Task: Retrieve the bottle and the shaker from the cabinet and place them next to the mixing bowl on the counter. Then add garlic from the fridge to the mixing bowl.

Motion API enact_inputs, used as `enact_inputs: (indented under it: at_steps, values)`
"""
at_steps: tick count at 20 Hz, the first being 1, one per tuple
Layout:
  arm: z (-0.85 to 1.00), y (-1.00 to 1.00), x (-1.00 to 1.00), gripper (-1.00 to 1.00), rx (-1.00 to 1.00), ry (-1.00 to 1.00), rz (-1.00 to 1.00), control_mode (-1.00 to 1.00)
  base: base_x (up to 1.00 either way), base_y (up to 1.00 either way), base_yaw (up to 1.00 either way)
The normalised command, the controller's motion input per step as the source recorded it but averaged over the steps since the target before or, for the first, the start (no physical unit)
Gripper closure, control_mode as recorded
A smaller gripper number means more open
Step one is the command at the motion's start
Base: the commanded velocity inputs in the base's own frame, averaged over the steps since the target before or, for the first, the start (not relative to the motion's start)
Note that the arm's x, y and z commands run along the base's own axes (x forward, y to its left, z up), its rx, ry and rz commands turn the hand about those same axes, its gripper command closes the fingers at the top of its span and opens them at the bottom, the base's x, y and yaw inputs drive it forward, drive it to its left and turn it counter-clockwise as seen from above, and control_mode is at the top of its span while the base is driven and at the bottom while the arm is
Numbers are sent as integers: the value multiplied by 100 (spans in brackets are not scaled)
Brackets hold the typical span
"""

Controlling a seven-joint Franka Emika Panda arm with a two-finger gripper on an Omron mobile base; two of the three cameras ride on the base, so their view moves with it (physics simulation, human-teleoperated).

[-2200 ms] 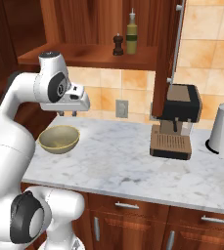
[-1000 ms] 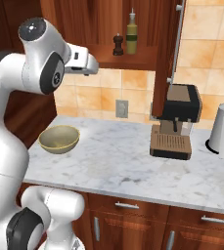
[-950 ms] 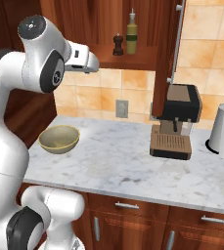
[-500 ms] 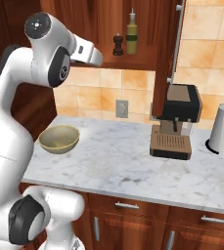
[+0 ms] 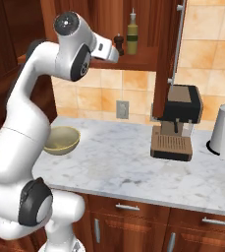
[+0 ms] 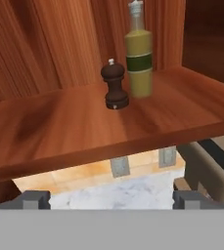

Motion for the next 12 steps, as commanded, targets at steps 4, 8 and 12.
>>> enact_inputs:
  at_steps: [4, 8, 12]
  values:
    - [0, -26, 61, -100, 0, 4, 3, -100, 0, 0, 0]
    - [0, 0, 75, -100, 0, 2, 0, -100, 0, 0, 0]
    - [0, 0, 70, -100, -2, 0, 0, -100, 0, 0, 0]
